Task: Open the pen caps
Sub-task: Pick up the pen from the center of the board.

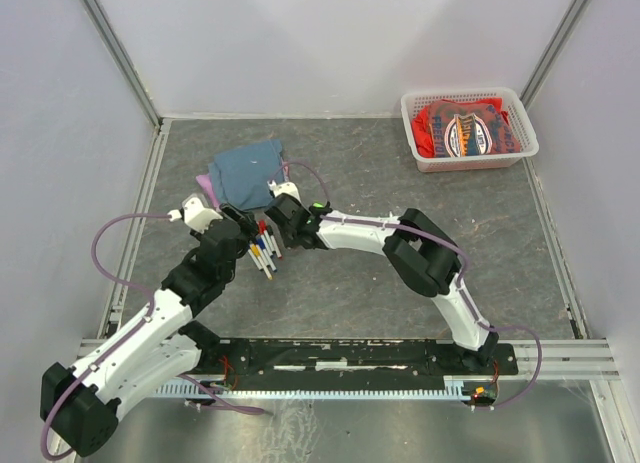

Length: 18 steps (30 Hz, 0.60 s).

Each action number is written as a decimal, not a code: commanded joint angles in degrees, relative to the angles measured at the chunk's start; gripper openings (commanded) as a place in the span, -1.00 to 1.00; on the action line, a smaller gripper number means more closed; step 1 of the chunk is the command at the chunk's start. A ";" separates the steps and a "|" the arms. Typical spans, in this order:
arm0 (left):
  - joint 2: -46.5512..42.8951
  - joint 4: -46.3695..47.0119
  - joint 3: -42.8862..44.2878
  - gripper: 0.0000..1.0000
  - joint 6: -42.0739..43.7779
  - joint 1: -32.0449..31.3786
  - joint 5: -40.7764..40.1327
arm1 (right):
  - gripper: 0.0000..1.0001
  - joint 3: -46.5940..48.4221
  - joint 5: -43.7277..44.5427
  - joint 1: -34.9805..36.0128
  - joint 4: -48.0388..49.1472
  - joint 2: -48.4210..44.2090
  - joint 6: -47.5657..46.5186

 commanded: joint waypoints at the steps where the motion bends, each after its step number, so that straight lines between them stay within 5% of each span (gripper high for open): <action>1: -0.03 0.81 1.07 0.41 -1.29 0.30 0.79 | -0.98 -3.28 0.16 0.12 -0.15 -3.52 0.22; 8: 2.48 2.07 1.70 0.45 -0.74 1.30 5.72 | -0.98 -10.37 -0.81 0.10 5.83 -10.86 0.29; 18: 8.07 9.36 1.46 0.46 0.42 8.15 26.59 | -0.98 -24.84 -5.79 0.18 17.29 -24.17 2.26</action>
